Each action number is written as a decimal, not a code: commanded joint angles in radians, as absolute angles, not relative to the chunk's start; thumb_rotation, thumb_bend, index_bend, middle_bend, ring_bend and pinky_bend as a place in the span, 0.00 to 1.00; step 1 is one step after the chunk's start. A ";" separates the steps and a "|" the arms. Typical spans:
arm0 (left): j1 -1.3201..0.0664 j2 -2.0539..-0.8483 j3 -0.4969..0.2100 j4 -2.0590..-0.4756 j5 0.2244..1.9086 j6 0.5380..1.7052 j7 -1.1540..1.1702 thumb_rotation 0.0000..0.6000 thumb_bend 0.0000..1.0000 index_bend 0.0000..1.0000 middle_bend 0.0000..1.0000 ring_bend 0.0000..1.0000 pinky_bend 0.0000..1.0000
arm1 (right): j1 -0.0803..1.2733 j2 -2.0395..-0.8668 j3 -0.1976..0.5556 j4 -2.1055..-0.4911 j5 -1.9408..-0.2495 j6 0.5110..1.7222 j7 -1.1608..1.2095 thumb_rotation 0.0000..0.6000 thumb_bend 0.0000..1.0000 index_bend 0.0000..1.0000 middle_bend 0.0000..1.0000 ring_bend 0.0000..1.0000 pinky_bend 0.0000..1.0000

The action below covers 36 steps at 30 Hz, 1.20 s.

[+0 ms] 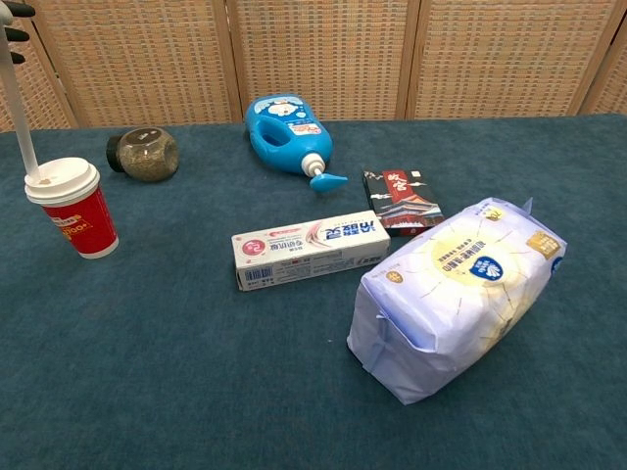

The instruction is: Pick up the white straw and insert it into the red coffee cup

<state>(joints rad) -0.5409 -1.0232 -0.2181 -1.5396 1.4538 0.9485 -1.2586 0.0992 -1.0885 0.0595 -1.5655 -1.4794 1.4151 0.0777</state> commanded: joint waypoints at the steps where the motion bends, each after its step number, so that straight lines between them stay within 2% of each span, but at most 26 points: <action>1: -0.545 -1.029 -0.215 -1.532 1.457 0.954 -1.261 1.00 0.47 0.57 0.00 0.00 0.00 | 0.099 -1.090 0.060 -1.564 -1.477 1.414 0.078 1.00 0.00 0.00 0.00 0.00 0.00; 36: -0.557 -1.116 -0.157 -1.419 1.477 0.987 -1.334 1.00 0.47 0.57 0.00 0.00 0.00 | 0.101 -1.093 0.060 -1.558 -1.472 1.410 0.076 1.00 0.00 0.00 0.00 0.00 0.00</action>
